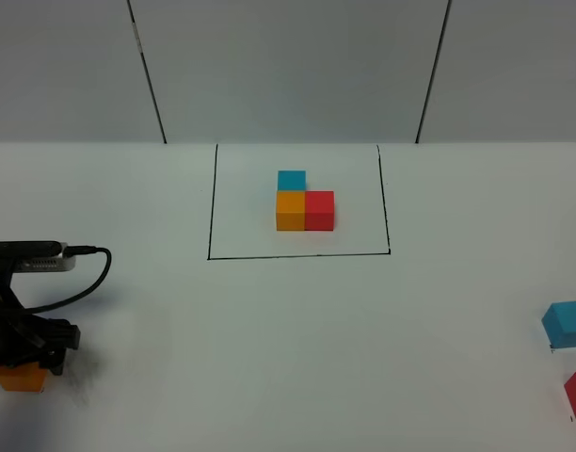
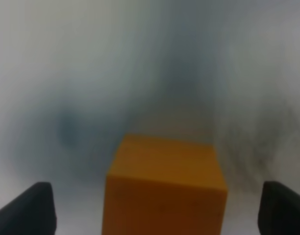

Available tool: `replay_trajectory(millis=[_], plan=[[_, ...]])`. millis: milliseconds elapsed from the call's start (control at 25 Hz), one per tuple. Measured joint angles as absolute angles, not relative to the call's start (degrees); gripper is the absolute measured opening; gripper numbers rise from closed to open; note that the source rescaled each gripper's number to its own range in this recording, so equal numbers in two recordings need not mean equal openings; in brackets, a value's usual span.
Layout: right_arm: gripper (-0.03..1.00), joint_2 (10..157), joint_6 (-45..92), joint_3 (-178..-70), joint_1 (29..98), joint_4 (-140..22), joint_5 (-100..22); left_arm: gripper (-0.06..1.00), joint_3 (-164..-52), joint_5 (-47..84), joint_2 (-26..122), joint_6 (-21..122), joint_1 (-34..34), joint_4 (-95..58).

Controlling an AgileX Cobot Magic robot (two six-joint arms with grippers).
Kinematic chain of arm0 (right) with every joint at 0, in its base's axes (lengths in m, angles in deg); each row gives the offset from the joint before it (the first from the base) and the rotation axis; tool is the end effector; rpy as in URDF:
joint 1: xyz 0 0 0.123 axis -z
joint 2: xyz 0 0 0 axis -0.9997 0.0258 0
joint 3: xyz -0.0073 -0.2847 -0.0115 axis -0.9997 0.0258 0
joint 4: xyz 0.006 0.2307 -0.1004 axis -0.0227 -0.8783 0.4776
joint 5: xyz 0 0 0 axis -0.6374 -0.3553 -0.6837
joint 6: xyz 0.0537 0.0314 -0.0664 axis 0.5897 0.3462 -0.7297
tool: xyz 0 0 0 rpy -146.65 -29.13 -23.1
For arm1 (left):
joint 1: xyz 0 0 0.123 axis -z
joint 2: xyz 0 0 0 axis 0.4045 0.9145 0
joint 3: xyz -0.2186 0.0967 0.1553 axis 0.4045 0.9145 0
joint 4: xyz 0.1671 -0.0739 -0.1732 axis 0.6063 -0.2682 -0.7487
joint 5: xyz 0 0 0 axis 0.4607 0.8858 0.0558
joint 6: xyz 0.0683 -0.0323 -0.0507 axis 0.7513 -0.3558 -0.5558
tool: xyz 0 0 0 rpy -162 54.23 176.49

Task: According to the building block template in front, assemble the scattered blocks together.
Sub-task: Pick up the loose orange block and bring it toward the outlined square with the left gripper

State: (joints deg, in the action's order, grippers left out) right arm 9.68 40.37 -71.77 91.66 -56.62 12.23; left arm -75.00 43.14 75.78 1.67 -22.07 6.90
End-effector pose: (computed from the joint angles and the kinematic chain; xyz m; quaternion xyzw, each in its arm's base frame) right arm -0.0046 0.0078 0.2755 -0.0226 0.8510 0.0066 0.5247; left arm 0.2923 -0.0003 0.1289 -0.0279 0.9922 0.0420 0.1142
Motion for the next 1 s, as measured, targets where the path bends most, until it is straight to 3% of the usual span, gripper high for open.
replay_trajectory(millis=[120,240,320,480,720,1000], plan=[[0.62,9.7,40.4,-71.8,91.7,-56.6,12.2,0.77,-75.0,41.9,76.7,1.7,-22.1,6.9],[0.62,9.7,40.4,-71.8,91.7,-56.6,12.2,0.68,-75.0,40.8,77.0,1.6,-22.1,6.9],[0.62,9.7,40.4,-71.8,91.7,-56.6,12.2,0.53,-75.0,40.6,77.0,1.6,-22.1,6.9],[0.62,9.7,40.4,-71.8,91.7,-56.6,12.2,0.0,-75.0,40.5,77.0,1.6,-22.1,6.9],[0.62,9.7,40.4,-71.8,91.7,-56.6,12.2,0.01,-76.9,45.1,76.6,5.6,-21.9,6.7],[0.62,9.7,40.4,-71.8,91.7,-56.6,12.2,0.01,-89.1,56.5,74.8,22.5,-16.8,-0.7]])
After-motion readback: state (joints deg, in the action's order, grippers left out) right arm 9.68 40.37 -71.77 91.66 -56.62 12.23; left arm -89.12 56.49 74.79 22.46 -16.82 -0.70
